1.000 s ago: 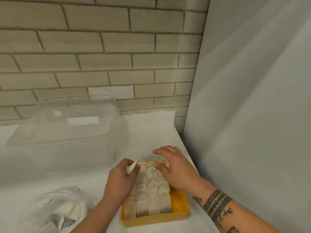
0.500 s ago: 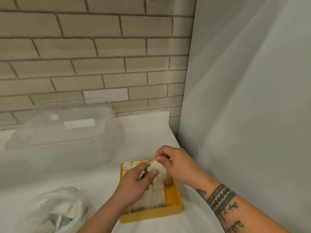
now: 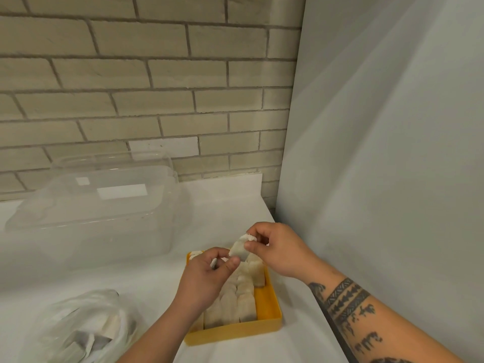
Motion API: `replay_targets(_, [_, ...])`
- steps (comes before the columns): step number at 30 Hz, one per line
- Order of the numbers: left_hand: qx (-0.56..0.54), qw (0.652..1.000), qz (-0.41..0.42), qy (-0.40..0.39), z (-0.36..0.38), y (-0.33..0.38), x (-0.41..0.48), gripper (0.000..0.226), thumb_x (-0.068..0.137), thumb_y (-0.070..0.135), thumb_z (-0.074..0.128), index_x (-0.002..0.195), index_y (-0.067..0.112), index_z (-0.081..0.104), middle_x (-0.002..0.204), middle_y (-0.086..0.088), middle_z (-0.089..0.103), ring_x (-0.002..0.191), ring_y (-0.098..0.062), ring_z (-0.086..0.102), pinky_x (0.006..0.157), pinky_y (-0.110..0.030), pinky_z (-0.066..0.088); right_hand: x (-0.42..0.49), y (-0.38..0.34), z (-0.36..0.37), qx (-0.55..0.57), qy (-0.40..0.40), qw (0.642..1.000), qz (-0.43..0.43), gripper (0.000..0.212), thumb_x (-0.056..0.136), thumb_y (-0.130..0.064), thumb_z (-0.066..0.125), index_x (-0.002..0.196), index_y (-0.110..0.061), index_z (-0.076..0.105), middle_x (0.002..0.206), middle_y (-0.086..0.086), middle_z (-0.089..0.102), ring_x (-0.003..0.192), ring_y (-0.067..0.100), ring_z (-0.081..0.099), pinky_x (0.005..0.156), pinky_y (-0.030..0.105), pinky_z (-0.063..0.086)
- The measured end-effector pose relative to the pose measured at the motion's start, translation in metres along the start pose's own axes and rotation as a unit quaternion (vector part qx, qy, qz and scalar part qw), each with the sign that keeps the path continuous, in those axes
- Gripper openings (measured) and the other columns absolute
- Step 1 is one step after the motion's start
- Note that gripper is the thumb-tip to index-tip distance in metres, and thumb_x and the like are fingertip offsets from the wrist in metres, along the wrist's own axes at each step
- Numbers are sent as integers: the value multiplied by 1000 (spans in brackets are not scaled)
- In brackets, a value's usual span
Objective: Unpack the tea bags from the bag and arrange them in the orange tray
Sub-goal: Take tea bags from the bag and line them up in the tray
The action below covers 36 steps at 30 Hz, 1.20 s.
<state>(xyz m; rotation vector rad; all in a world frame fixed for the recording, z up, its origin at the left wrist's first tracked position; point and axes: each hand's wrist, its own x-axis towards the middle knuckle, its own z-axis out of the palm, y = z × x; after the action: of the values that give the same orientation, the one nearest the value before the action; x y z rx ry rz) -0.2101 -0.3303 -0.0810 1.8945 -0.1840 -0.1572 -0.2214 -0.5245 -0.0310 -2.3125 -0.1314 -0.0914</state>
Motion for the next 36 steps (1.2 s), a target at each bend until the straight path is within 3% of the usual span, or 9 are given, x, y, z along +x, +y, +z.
replay_targets(4, [95,993,-3,73,-17,-19,8,6,92,43,70,91,37,72,67,7,67,60,-5,61,57,-19,44,10,8,-7,-61,3,998,25,8,94,-32,66,88,-37,62,79,-11,64,73,6,60,63,21,46])
replay_targets(7, [154,982,-22,106,-31,-36,12,10,93,41,68,98,33,67,71,5,67,66,-4,62,57,-16,41,12,17,-5,-163,-62,984,32,5,95,-31,61,99,-30,65,90,-12,64,79,9,59,61,20,40])
replay_targets(11, [212,970,-59,98,-42,-58,15,15,90,42,69,101,32,65,70,6,65,71,-8,62,60,-26,43,13,26,10,-283,-164,943,55,18,92,-24,58,109,-27,65,104,-5,60,86,13,54,64,24,39])
replay_targets(16, [241,967,-28,72,-41,-58,18,12,88,39,73,93,36,63,70,9,60,68,-2,58,61,-25,41,18,25,30,-383,-192,903,42,21,89,-22,58,108,-22,67,107,2,62,84,16,50,70,29,43])
replay_targets(18, [254,966,-2,47,-38,-56,20,13,87,39,74,94,38,63,73,10,58,69,0,56,63,-24,41,20,27,37,-422,-201,883,33,23,89,-22,59,109,-18,67,110,4,61,94,21,55,76,33,49])
replay_targets(22, [305,951,49,-7,-30,-54,24,23,85,48,74,104,38,65,81,11,56,73,1,54,64,-20,39,24,31,45,-468,-195,862,18,28,89,-27,62,115,-16,65,124,7,48,114,25,47,83,37,48])
replay_targets(27, [359,928,96,-8,-25,-62,26,29,87,55,68,109,37,67,91,18,55,100,-5,58,74,-22,47,28,37,49,-471,-163,867,18,33,81,-24,67,113,-19,61,122,6,42,113,24,40,84,36,47])
replay_targets(30, [334,934,128,2,-24,-62,27,26,86,52,71,106,36,69,88,20,54,98,-6,59,73,-22,48,29,37,50,-452,-144,880,19,41,78,-30,68,116,-20,56,121,3,39,112,23,37,89,36,44])
replay_targets(36, [324,932,134,-95,-14,-58,25,46,82,66,67,120,41,63,97,24,52,105,0,51,84,-22,48,29,47,60,-469,-118,875,20,46,82,-45,66,120,-20,56,127,5,36,117,26,33,96,42,40])
